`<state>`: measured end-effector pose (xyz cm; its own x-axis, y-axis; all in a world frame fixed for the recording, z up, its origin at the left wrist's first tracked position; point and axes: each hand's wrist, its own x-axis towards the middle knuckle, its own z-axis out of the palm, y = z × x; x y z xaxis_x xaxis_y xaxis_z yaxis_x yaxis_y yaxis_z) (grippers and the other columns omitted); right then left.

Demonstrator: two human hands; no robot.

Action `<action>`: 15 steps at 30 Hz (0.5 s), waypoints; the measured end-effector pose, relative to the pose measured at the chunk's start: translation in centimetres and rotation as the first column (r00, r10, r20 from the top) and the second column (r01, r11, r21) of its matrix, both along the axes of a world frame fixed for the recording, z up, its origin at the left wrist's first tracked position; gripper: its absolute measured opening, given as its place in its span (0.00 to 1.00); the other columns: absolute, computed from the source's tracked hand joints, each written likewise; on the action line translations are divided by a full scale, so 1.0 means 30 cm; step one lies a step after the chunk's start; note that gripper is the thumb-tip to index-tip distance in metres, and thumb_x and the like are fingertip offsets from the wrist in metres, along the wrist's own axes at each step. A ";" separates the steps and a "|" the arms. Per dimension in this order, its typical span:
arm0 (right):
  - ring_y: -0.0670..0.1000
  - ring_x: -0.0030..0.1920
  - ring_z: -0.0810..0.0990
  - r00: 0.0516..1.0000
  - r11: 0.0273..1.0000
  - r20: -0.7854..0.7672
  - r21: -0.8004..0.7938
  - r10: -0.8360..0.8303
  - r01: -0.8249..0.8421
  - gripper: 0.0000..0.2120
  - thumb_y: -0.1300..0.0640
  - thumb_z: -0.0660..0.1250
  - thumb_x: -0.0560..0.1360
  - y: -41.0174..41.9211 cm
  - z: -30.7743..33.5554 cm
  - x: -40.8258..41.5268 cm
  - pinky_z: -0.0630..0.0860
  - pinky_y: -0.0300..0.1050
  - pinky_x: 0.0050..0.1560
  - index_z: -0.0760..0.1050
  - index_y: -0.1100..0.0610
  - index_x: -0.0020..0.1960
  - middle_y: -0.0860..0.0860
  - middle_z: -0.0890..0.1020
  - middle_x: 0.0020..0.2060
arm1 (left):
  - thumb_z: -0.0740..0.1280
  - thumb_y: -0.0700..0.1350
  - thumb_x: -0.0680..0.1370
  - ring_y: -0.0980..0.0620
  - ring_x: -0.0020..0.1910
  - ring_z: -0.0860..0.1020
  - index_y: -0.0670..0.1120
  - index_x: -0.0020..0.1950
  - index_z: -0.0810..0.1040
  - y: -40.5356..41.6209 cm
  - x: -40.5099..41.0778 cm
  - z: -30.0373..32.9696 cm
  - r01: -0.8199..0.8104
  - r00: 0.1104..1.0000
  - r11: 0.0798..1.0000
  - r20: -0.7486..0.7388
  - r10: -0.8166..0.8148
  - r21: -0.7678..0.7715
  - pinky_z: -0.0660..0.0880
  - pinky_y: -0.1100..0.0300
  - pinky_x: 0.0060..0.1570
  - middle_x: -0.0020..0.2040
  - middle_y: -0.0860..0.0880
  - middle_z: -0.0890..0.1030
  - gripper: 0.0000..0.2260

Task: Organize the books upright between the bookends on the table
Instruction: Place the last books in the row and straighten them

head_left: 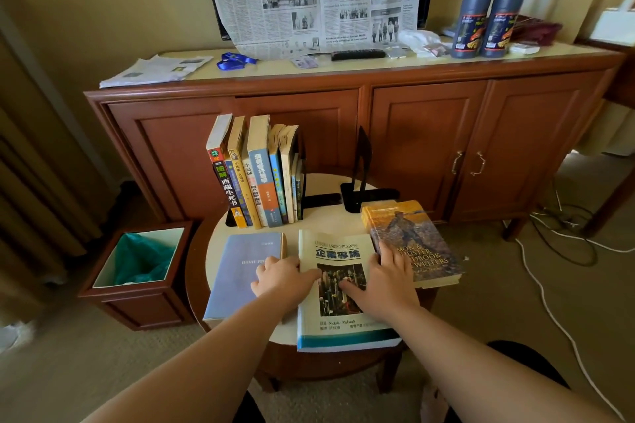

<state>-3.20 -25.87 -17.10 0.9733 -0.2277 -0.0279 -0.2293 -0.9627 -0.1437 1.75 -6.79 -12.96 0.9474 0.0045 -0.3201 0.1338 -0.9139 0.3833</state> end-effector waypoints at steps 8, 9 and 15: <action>0.59 0.83 0.43 0.999 0.998 -0.051 0.067 0.004 -0.001 0.61 0.14 0.43 0.66 -0.004 0.012 0.002 0.43 0.62 0.82 0.55 0.56 0.84 0.55 0.47 0.84 | 0.72 0.44 0.82 0.52 0.51 0.85 0.48 0.59 0.82 0.071 -0.009 0.056 -0.139 0.990 0.701 -0.123 0.073 -0.700 0.79 0.59 0.46 0.53 0.48 0.86 0.07; 0.59 0.83 0.43 0.998 0.997 -0.060 0.081 0.013 -0.008 0.60 0.14 0.42 0.67 -0.006 0.021 0.001 0.43 0.63 0.81 0.56 0.55 0.84 0.55 0.46 0.84 | 0.72 0.44 0.82 0.50 0.52 0.86 0.47 0.58 0.82 0.075 -0.010 0.067 -0.142 0.988 0.667 -0.147 0.049 -0.732 0.81 0.56 0.50 0.53 0.47 0.87 0.06; 0.63 0.82 0.39 0.985 0.986 -0.159 0.163 0.070 -0.043 0.52 0.14 0.38 0.65 0.008 0.073 0.002 0.37 0.68 0.79 0.53 0.38 0.83 0.57 0.44 0.84 | 0.69 0.40 0.83 0.42 0.54 0.86 0.40 0.63 0.79 0.048 -0.008 0.098 -0.262 0.932 0.526 -0.353 -0.081 -0.810 0.84 0.44 0.52 0.53 0.42 0.88 0.10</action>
